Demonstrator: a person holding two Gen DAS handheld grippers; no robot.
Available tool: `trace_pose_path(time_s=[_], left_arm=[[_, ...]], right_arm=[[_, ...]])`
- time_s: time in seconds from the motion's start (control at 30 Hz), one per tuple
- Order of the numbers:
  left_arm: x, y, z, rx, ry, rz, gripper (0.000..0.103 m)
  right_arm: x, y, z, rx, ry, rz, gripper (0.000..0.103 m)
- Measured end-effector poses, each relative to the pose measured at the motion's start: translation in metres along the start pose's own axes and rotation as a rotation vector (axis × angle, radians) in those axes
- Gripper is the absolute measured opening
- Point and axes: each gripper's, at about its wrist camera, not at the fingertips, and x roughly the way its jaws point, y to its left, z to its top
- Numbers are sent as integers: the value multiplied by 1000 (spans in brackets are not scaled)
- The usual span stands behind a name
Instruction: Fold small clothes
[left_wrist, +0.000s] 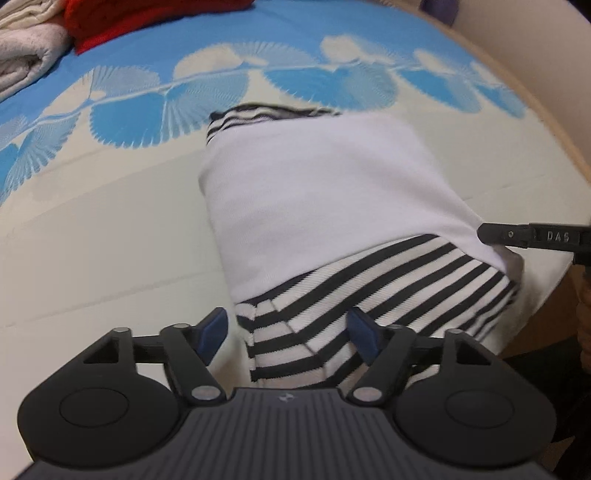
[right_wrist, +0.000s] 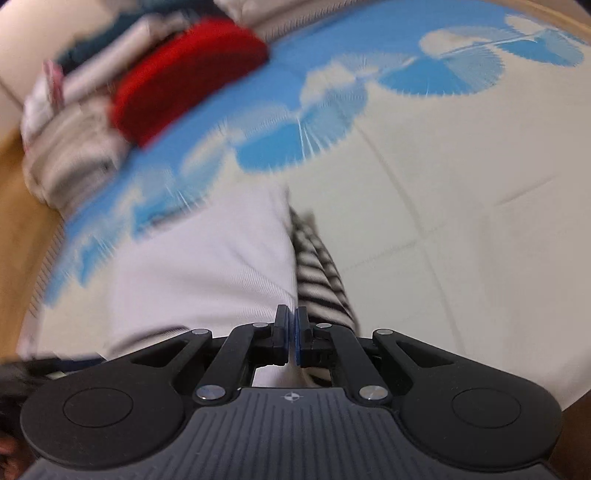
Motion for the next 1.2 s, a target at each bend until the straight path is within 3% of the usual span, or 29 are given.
trace_pose_path(time_s=[0.1, 0.17, 0.27, 0.37, 0.6, 0.7, 0.8, 0.9, 1.0, 1.1, 1.17, 1.2], left_arm=[[-15, 9, 3, -76, -41, -87, 74], [-18, 6, 0, -59, -49, -141, 74], [16, -14, -18, 106, 78, -31, 81], [14, -23, -17, 152, 58, -16, 81], [-9, -16, -10, 125, 11, -83, 80], [13, -30, -23, 237, 79, -23, 84], [15, -43, -27, 329, 67, 4, 85], [6, -37, -22, 296, 60, -21, 83], [-12, -27, -12, 233, -16, -57, 83], [-20, 3, 3, 43, -85, -93, 83], [-13, 25, 10, -99, -84, -90, 82], [-8, 34, 12, -157, -66, -84, 77]], right_arm=[[21, 16, -3, -87, 38, -65, 2], [23, 20, -4, -100, 45, -86, 2], [20, 22, -2, -105, 40, -102, 2], [20, 20, -9, -128, 63, -121, 2], [16, 21, -11, -166, 39, -135, 2], [15, 22, -12, -188, 28, -143, 1], [19, 26, -15, -216, 40, -159, 1], [26, 31, -18, -240, 55, -191, 1], [29, 36, -19, -266, 54, -210, 1], [31, 40, -20, -292, 47, -219, 1], [31, 43, -21, -311, 40, -222, 2], [31, 43, -21, -312, 36, -218, 2]])
